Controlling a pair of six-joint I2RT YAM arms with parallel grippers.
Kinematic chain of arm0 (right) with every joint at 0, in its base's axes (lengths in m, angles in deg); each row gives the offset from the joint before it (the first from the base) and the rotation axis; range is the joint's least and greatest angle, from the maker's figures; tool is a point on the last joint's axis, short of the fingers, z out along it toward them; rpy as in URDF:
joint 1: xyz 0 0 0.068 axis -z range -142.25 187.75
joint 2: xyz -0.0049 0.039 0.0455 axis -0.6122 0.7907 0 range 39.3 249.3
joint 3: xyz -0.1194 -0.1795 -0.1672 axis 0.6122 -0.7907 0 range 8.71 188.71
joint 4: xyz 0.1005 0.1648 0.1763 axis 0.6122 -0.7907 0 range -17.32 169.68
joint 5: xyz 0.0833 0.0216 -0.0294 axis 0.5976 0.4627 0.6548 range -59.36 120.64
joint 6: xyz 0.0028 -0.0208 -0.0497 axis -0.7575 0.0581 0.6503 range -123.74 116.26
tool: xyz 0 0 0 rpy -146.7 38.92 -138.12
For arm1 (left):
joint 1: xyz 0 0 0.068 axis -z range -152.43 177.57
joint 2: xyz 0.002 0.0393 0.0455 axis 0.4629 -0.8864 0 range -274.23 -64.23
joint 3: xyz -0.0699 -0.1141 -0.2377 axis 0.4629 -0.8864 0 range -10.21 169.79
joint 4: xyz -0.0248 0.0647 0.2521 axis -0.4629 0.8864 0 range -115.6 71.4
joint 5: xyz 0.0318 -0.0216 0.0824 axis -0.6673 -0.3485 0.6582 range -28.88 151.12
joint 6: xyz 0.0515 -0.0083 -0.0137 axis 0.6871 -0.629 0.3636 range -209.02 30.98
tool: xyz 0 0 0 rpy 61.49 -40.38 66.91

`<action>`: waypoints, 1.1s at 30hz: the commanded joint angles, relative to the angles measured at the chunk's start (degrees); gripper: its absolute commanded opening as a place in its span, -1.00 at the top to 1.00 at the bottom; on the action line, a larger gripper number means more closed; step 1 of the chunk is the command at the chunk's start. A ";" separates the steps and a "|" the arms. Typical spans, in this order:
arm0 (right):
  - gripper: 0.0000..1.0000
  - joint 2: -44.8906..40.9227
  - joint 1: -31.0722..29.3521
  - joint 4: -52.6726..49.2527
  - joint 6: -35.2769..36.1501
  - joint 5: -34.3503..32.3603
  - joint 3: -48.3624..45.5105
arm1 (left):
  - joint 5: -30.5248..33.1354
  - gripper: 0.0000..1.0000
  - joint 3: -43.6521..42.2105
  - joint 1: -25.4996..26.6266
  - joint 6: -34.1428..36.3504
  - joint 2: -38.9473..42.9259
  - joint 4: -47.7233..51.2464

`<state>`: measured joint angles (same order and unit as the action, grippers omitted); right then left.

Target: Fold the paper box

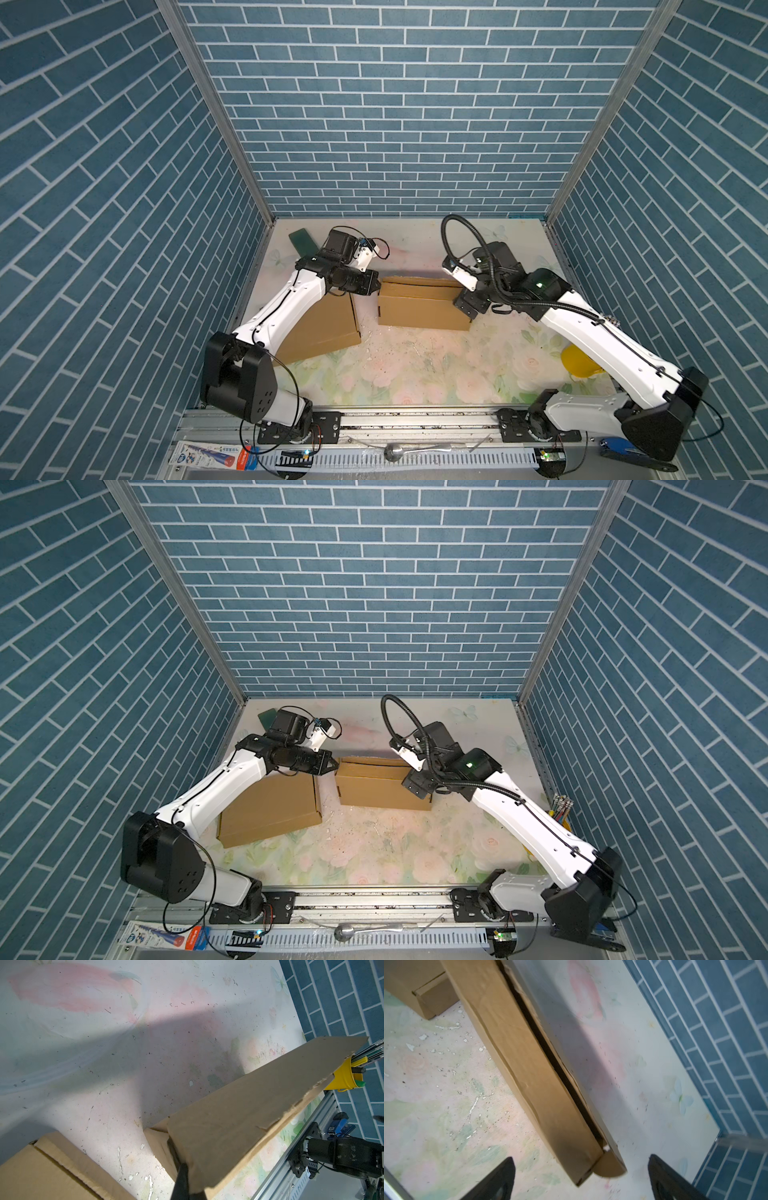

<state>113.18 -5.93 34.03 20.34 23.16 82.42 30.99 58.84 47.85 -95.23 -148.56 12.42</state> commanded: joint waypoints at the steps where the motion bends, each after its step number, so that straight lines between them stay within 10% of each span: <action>1: -0.98 3.79 -2.05 2.52 12.67 -1.81 2.05 | 1.48 1.00 -1.43 1.00 -0.12 -2.41 6.80; 13: -0.79 11.01 -5.17 8.63 18.38 -4.63 1.91 | 1.18 1.00 -1.57 1.28 -0.11 -2.19 6.72; 23: -0.06 10.10 -9.17 13.56 15.85 -9.87 -4.79 | -1.24 1.00 -1.81 1.53 -0.26 -1.46 5.90; 33: 0.25 9.47 -10.06 15.22 11.50 -10.00 -9.33 | -4.74 0.53 -0.80 0.57 2.43 1.97 8.29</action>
<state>122.56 -15.61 50.18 34.30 12.21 76.04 28.61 58.65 48.28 -94.14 -147.82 14.04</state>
